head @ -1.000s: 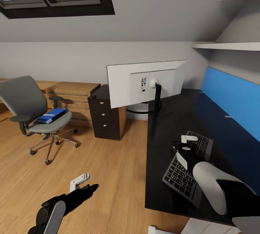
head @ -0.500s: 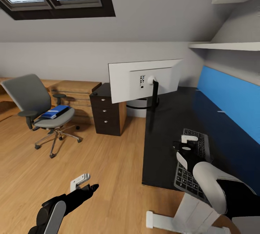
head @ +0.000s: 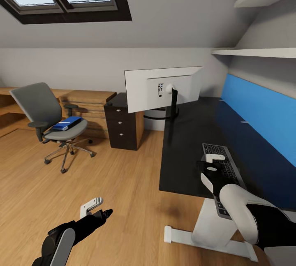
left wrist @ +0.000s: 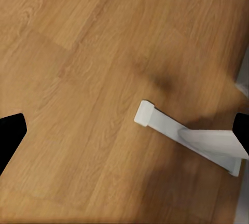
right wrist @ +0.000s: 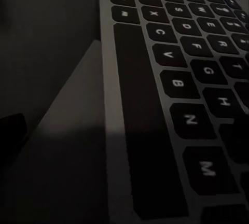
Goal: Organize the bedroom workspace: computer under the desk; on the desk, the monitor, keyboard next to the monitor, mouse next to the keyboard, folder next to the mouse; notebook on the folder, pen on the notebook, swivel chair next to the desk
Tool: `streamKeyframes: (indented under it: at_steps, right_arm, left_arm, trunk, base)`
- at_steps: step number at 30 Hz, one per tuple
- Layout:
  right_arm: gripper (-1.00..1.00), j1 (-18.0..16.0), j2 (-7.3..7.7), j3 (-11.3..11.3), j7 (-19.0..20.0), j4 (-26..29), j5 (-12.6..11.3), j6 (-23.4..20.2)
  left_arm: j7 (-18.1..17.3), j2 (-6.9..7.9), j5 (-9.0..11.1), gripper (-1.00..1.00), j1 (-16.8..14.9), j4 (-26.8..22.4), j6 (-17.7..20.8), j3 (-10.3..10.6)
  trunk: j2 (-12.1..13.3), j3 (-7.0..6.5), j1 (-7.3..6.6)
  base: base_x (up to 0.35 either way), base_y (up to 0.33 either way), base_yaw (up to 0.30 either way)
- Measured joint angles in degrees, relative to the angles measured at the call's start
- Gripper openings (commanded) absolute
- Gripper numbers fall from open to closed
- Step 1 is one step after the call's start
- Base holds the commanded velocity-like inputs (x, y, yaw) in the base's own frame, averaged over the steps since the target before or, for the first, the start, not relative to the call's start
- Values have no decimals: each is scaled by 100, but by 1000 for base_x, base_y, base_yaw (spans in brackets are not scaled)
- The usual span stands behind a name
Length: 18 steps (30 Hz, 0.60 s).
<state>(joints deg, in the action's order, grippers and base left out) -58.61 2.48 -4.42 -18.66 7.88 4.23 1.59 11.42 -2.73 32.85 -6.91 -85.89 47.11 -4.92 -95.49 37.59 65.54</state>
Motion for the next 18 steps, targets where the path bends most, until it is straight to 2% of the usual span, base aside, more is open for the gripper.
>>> streamKeyframes:
  at_steps: [16,18]
  right_arm:
    - [100,0,1,5,5,-17,6,29]
    - [100,1,0,-47,15,-42,-30,31]
  left_arm:
    - [0,-2,-1,100,0,48,-2,1]
    - [0,-3,-9,100,0,69,-8,6]
  trunk:
    - [0,0,-1]
    - [79,-35,-43]
  base:
    - [-3,-1,0]
    - [0,0,0]
